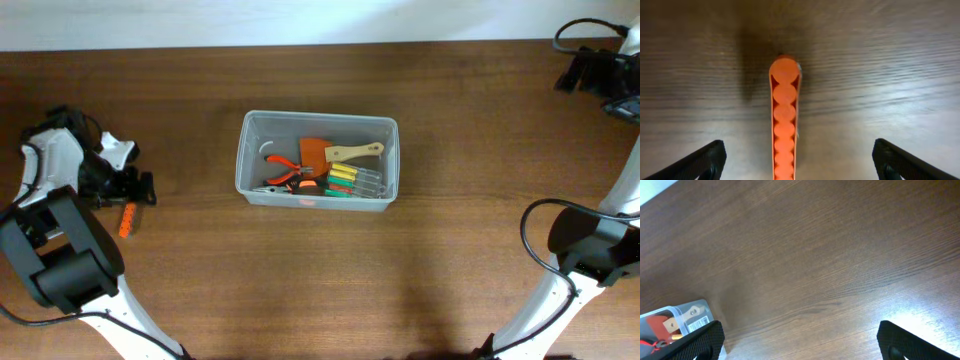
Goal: Pack container
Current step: 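Grasp the orange bit holder strip with the left gripper and lift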
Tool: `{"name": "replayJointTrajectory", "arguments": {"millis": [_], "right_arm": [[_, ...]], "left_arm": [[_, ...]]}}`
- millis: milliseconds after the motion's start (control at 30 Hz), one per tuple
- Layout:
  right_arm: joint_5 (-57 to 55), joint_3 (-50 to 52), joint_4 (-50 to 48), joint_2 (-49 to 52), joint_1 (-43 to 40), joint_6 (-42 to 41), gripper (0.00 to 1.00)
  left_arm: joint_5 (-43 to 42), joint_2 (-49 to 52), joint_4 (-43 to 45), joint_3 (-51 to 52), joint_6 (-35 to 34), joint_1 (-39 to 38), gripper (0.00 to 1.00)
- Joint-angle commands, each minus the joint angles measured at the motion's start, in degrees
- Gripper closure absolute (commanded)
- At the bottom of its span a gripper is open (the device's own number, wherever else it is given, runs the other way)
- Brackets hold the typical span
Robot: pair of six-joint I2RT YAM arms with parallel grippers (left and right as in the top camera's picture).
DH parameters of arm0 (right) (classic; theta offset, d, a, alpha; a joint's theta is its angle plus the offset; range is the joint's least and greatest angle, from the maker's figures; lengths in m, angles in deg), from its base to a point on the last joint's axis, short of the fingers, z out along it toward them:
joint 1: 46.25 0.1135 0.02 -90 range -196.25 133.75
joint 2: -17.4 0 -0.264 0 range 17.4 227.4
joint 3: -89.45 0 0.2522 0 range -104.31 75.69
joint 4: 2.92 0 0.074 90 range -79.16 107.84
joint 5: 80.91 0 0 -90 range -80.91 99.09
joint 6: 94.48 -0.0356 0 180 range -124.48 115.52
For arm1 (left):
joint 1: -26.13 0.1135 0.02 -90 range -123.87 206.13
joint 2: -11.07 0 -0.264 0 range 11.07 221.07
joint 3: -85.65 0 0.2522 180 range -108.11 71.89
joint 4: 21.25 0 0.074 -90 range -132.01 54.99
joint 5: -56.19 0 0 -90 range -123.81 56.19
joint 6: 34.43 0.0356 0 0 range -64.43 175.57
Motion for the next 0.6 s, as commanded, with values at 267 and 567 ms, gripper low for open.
{"name": "replayJointTrajectory", "arguments": {"millis": [267,567], "right_arm": [[0.5,0.2,-0.2,0.3,-0.2,-0.6,0.02],[0.5,0.2,-0.2,0.3,-0.2,-0.6,0.02]], "left_arm": [[1.9,-0.8,6.4,7.5,-1.0,0.0,0.35],[1.8,-0.9,7.1,8.9,-1.2,0.0,0.67]]}}
